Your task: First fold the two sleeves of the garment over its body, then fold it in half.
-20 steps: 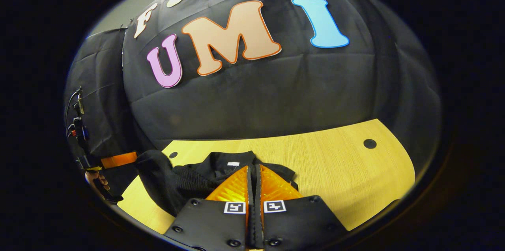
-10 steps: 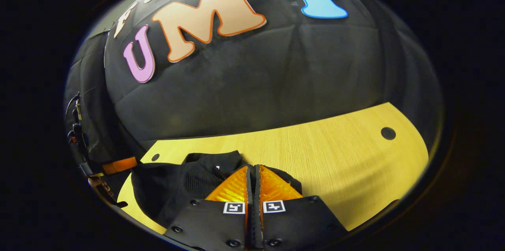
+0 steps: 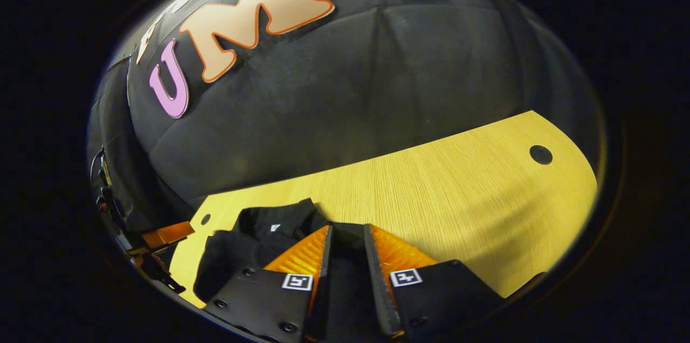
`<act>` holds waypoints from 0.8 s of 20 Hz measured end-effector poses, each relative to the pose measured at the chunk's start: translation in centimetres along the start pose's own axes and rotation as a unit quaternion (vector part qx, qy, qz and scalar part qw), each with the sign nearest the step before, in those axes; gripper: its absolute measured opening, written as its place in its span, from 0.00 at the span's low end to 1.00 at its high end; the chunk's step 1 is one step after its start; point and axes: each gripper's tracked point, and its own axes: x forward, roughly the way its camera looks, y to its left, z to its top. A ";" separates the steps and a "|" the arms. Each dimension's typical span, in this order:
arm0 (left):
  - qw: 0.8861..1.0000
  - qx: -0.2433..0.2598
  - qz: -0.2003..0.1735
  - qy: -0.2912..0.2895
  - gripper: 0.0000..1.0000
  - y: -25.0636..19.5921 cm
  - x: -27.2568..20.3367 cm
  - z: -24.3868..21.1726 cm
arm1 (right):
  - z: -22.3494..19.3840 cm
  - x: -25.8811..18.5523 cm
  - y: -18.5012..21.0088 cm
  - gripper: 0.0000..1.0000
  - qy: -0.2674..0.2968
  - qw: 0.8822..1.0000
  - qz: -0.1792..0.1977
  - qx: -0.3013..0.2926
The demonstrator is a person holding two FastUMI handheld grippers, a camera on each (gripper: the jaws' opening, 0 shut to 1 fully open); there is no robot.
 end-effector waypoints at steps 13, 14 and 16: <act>0.996 0.024 -0.001 -0.083 0.96 -1.0 -7.9 7.7 | 8.2 -10.8 3.2 0.98 -0.142 0.989 0.008 -0.047; 0.995 0.025 -0.003 -0.093 0.96 -0.8 -9.2 8.4 | 8.5 -12.3 4.1 0.98 -0.154 0.987 0.013 -0.049; 0.993 0.029 -0.005 -0.111 0.96 -0.7 -12.0 9.3 | 8.7 -15.7 5.4 0.98 -0.180 0.982 0.019 -0.059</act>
